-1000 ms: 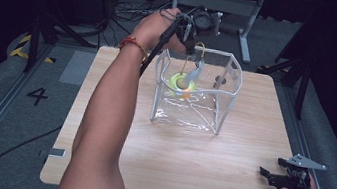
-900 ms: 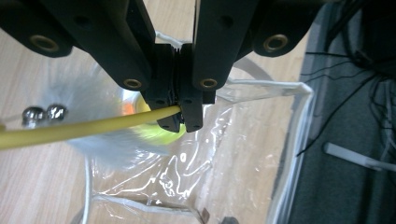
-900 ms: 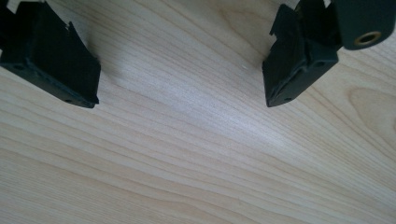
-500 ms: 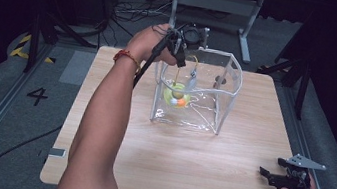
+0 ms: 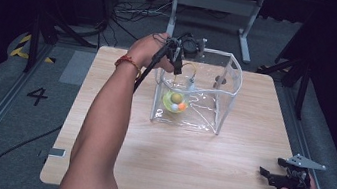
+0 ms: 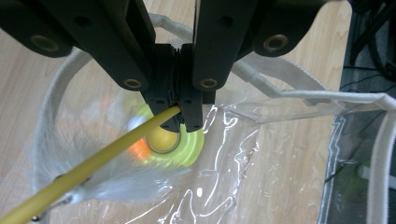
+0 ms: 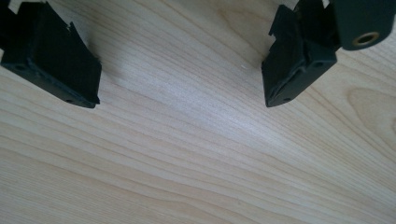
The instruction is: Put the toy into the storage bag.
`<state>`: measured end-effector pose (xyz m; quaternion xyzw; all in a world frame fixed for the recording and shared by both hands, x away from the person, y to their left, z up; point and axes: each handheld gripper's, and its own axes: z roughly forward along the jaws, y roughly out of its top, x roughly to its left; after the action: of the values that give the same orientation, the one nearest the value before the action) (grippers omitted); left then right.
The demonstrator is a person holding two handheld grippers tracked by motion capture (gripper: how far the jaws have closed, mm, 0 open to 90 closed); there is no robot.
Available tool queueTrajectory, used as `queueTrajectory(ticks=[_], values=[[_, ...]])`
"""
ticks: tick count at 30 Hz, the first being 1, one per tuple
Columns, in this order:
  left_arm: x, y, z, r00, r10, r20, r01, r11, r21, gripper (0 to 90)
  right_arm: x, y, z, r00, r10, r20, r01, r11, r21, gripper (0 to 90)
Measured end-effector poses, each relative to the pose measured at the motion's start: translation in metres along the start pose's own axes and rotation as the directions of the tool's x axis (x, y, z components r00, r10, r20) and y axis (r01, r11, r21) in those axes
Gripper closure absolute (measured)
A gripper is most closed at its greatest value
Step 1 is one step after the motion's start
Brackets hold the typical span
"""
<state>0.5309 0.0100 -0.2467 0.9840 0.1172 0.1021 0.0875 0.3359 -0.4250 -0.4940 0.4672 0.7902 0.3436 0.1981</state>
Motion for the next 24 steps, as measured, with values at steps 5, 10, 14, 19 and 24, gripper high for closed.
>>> queueTrajectory(ticks=[5,10,14,19,24], values=[[-0.002,0.001,0.005,0.9999,0.013,0.010,-0.014,0.9996,0.025,87.9,0.000,0.000,0.000,1.0000,0.001,-0.001,-0.001,1.000,0.000,12.5],[-0.004,0.002,0.005,0.9996,0.013,0.024,-0.014,0.9998,0.017,87.1,0.000,0.000,0.000,1.0000,0.000,0.000,0.000,1.000,0.000,12.5],[-0.007,0.003,-0.001,0.9993,0.029,0.025,-0.028,0.9996,-0.009,89.7,0.000,0.000,0.000,1.0000,-0.002,-0.001,0.002,1.000,-0.002,12.9],[-0.005,0.003,-0.003,0.9995,0.028,0.014,-0.028,0.9996,0.002,88.5,0.000,0.000,0.000,1.0000,0.000,-0.001,0.000,1.000,-0.001,12.9],[-0.007,0.000,-0.006,0.9998,0.020,0.006,-0.020,0.9997,-0.014,87.2,0.000,0.000,0.000,1.0000,-0.002,-0.001,0.002,1.000,-0.002,12.9]])
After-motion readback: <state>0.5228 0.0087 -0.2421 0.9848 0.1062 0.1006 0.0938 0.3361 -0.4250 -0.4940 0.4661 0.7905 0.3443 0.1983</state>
